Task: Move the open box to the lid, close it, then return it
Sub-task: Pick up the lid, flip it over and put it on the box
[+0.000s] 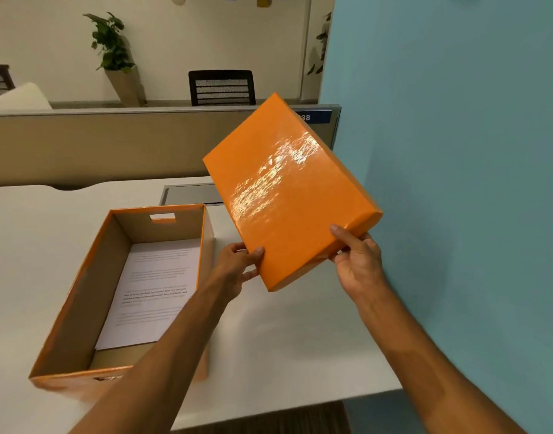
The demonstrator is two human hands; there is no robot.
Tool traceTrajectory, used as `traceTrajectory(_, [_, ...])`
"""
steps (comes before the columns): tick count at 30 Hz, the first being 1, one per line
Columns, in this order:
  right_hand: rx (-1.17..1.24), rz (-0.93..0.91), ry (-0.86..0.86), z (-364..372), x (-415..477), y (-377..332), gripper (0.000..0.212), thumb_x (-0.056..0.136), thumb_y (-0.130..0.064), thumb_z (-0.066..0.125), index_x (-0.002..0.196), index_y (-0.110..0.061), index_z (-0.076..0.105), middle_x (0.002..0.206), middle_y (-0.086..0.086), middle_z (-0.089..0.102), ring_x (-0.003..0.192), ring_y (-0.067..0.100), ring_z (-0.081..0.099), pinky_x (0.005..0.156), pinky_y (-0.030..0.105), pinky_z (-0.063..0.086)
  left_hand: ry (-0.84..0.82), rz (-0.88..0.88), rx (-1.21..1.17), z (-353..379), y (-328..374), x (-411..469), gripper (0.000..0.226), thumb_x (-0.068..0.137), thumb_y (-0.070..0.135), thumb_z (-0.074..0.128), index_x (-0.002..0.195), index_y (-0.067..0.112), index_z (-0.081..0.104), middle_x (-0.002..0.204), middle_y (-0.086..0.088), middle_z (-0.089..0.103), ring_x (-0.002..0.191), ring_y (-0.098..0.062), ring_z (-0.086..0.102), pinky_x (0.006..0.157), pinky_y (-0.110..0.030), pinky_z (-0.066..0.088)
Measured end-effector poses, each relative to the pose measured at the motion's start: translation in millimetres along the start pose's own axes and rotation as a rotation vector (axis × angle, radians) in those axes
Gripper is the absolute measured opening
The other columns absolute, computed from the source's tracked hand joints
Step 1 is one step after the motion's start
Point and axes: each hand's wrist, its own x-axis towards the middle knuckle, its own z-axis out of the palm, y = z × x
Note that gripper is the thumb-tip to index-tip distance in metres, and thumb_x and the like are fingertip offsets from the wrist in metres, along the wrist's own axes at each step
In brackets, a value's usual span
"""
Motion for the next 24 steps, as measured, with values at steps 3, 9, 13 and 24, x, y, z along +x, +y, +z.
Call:
traceTrajectory(3, [-0.002,-0.015,-0.018,6,-7,6,0.077,0.069,-0.004,0.084,0.134,-0.028,0.052,0.123,0.004,0.069,0.108,0.029,0.068,0.076,0.053,0.059,0.033,0.049,0.044,-17,8,-8,0.056,0.085,0.009,0.073,0.135,0.006,0.048,0.134,-0.014,0.056,0.12,-0.035,0.056,0.092,-0.054,0.052])
traceTrajectory(9, [-0.14,-0.092,0.095,18,-35,23,0.066,0.081,-0.022,0.079,0.136,-0.033,0.043,0.133,0.006,0.055,0.115,0.031,0.059,0.084,0.059,0.056,0.11,0.15,0.18,-62,28,-23,0.058,0.083,0.009,0.075,0.135,0.007,0.049,0.13,-0.013,0.057,0.12,-0.037,0.057,0.09,-0.052,0.052])
traceTrajectory(13, [-0.282,-0.073,0.176,29,-60,36,0.034,0.085,-0.029,0.073,0.117,-0.026,0.06,0.126,0.01,0.058,0.113,0.031,0.058,0.077,0.05,0.057,0.119,0.171,0.28,-101,43,-41,0.055,0.082,0.013,0.076,0.132,0.008,0.052,0.13,-0.013,0.059,0.119,-0.038,0.058,0.093,-0.055,0.052])
traceTrajectory(24, [-0.734,-0.071,0.126,72,-133,86,0.015,0.082,-0.033,0.077,0.094,-0.03,0.068,0.099,0.002,0.072,0.086,0.023,0.07,0.059,0.03,0.055,0.083,0.222,0.494,-216,84,-102,0.056,0.078,0.019,0.08,0.127,0.008,0.057,0.109,0.0,0.061,0.102,-0.028,0.061,0.081,-0.046,0.055])
